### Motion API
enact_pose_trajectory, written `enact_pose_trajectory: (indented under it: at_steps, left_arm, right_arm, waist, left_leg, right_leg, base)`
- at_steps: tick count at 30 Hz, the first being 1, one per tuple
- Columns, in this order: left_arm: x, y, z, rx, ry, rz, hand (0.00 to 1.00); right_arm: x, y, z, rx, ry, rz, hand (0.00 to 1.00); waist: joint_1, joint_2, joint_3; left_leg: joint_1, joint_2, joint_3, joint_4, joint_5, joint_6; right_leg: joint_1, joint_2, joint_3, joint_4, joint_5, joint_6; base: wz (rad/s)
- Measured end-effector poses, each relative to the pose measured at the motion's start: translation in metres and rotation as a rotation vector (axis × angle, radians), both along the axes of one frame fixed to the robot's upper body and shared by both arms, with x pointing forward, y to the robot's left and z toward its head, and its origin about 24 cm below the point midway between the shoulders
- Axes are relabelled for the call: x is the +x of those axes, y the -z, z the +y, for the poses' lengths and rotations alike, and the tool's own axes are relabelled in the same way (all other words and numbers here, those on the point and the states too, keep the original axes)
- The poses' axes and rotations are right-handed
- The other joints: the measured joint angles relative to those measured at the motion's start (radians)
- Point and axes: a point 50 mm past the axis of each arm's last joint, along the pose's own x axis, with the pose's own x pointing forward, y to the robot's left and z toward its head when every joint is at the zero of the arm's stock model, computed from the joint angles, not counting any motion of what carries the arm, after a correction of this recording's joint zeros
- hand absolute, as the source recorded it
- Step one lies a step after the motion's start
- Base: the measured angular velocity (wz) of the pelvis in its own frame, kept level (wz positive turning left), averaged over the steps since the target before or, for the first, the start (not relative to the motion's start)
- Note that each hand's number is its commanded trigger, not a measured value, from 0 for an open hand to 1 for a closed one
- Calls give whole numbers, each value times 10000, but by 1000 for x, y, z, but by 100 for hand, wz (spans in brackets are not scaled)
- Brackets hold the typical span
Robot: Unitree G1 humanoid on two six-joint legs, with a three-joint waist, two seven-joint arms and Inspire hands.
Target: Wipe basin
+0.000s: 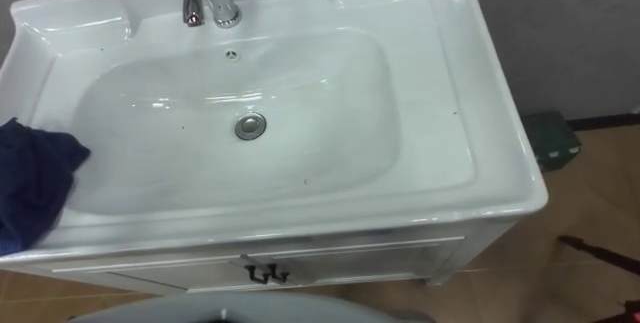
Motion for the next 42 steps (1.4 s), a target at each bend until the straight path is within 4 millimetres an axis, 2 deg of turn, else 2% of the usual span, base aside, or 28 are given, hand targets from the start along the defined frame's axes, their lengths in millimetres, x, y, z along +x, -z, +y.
enact_pose_trajectory:
  at_steps: [4, 6, 9, 13, 15, 16, 17, 23, 25, 26, 28, 30, 33, 36, 38, 42]
  left_arm:
    - [-8, -11, 16, 366, -603, -220, 0]
    - [-10, -18, 26, 404, -894, -527, 0]
    - [-18, -27, 44, 223, -1505, -944, 0]
    - [-42, -35, 64, -207, -2735, -2143, 0]
    - [-53, -31, 73, -483, -3392, -2340, 0]
    - [-61, -24, 81, -914, -3852, -2444, 0]
    - [-74, -16, 89, -1382, -4374, -2397, 0]
    - [-120, 27, 109, -3902, -6568, -2936, 0]
    - [-133, 42, 111, -4899, -7086, -3196, 0]
    - [-143, 51, 112, -5454, -7463, -3263, 0]
    - [-157, 68, 111, -6228, -8148, -3185, 0]
    - [-172, 81, 108, -6901, -8694, -3311, 0]
    - [-196, 108, 96, -7885, -9795, -3132, 0]
    - [-215, 136, 75, -9036, -10781, -3026, 0]
    - [-227, 157, 53, -9643, -11128, -2114, 0]
    - [-238, 186, 18, -10453, -11321, -261, 0]
  right_arm:
    - [-2, 0, 0, -24, 36, 129, 0]
    - [-2, 0, 0, -28, 27, 160, 0]
    - [-5, 0, -1, -49, 57, 230, 0]
    - [-2, -1, -2, -265, -43, 132, 0]
    - [4, -1, -4, -321, -219, 61, 0]
    - [4, -2, -7, -392, -292, 55, 0]
    - [6, -3, -10, -476, -351, -45, 0]
    - [10, -5, -13, -652, -546, -142, 0]
    - [9, -5, -13, -656, -531, -89, 0]
    - [9, -5, -12, -643, -517, -79, 0]
    - [8, -5, -12, -633, -459, -70, 0]
    - [8, -5, -12, -603, -450, -78, 0]
    - [5, -4, -10, -534, -425, -23, 0]
    - [7, -3, -8, -423, -402, -98, 0]
    - [7, -3, -7, -332, -422, -86, 0]
    - [14, -2, -5, -259, -457, -218, 0]
  waist:
    - [35, 17, -3]
    - [172, 35, -6]
    - [539, 101, -8]
    - [1084, 190, 11]
    - [1354, 251, 14]
    - [1505, 222, -11]
    - [1619, 313, -40]
    - [2045, 361, -48]
    - [2157, 242, -20]
    - [2179, 204, -34]
    - [2173, 237, -43]
    - [2168, 82, -99]
    - [2163, 42, -104]
    - [2084, -96, -98]
    - [2017, -227, -93]
    - [1847, -451, -77]
  left_leg:
    - [40, 0, 3, -102, 1, 0]
    - [57, -6, 0, -151, 1, 1]
    - [74, -16, -43, -155, 1, 1]
    - [39, -28, -154, -158, 1, 1]
    - [-15, -38, -179, -150, 2, 3]
    - [-123, -52, -187, -125, 12, 20]
    - [-242, -59, -191, -116, 25, 41]
    - [-350, -189, -614, -98, 63, 102]
    - [-411, -225, -650, -96, 78, 126]
    - [-444, -253, -678, -93, 88, 142]
    - [-448, -283, -676, -91, 91, 146]
    - [-445, -321, -695, -95, 98, 159]
    - [-424, -355, -709, -102, 101, 164]
    - [-417, -368, -700, -125, 103, 169]
    - [-378, -363, -677, -115, 104, 170]
    - [-281, -352, -651, -157, 133, 218]
  right_leg:
    - [-14, 3, 48, -12, -1, 1]
    - [-20, -9, 13, -8, -1, 6]
    - [15, -24, -41, -10, -1, 11]
    - [24, -30, -191, -20, -13, 22]
    - [0, -38, -247, -13, -33, 31]
    - [-61, -58, -336, -2, -41, 38]
    - [-157, -67, -387, 1, -43, 40]
    - [-141, -163, -708, 2, -84, 98]
    - [-160, -195, -762, 1, -100, 125]
    - [-168, -218, -805, -1, -112, 143]
    - [-165, -256, -844, 2, -125, 167]
    - [-162, -290, -853, 10, -138, 187]
    - [-163, -330, -830, 34, -150, 209]
    - [-160, -342, -828, 44, -156, 228]
    - [-144, -349, -813, 84, -157, 229]
    - [-118, -360, -794, 170, -174, 239]
  base:
    - [-3]
    - [0]
    - [2]
    - [10]
    - [13]
    - [15]
    - [18]
    - [17]
    - [11]
    - [11]
    - [6]
    - [0]
    - [0]
    - [0]
    - [0]
    - [-1]
